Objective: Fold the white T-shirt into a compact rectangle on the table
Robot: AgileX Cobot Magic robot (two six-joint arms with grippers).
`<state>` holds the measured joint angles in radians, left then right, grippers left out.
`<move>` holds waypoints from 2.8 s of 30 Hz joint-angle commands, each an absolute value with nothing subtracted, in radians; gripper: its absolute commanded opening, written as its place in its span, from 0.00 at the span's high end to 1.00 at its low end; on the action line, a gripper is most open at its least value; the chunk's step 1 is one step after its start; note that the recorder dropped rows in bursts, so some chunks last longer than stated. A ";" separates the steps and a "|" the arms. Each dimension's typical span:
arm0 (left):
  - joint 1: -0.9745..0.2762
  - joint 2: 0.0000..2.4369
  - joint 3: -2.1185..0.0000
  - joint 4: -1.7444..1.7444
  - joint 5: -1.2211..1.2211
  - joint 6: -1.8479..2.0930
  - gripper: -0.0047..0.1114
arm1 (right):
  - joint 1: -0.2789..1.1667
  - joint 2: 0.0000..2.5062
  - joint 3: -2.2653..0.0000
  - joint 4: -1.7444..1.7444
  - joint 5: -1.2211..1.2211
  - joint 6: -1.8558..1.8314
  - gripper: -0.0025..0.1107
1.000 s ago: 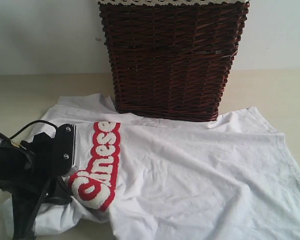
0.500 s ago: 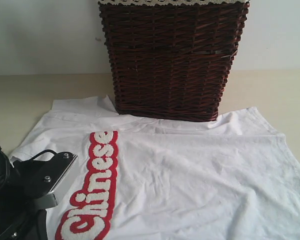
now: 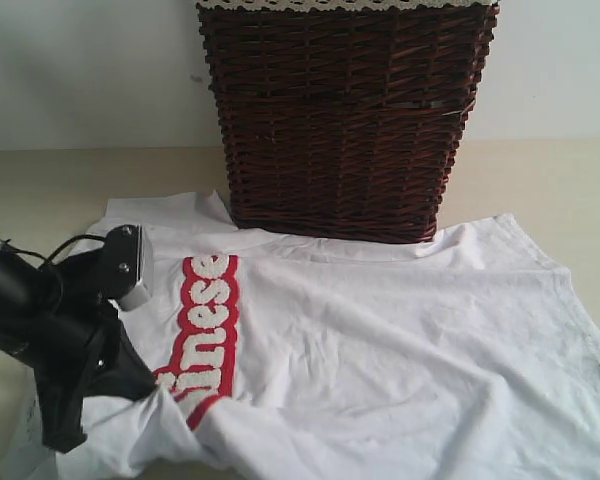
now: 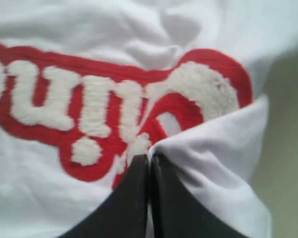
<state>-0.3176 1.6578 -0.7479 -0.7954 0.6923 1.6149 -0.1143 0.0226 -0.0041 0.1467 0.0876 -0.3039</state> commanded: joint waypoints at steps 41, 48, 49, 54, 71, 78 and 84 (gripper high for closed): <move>-0.296 1.549 -0.755 -0.893 1.078 1.299 0.48 | -0.111 0.022 0.000 0.150 0.081 -0.309 0.77; -0.296 1.522 -0.705 -0.679 1.221 1.252 0.48 | -0.111 0.022 0.000 0.150 0.081 -0.309 0.77; -0.296 1.520 -0.690 -0.640 1.221 1.260 0.48 | -0.111 0.022 0.000 0.150 0.081 -0.309 0.77; -0.296 1.512 -0.611 -0.504 1.076 1.313 0.48 | -0.111 0.022 0.000 0.150 0.081 -0.309 0.77; -0.296 1.512 -0.535 -0.507 0.980 1.571 0.48 | -0.111 0.022 0.000 0.150 0.081 -0.309 0.77; -0.296 1.556 -0.535 -0.575 0.895 1.689 0.49 | -0.111 0.022 0.000 0.150 0.081 -0.309 0.77; -0.296 1.653 -0.535 -0.576 0.887 1.689 0.62 | -0.111 0.022 0.000 0.150 0.081 -0.309 0.77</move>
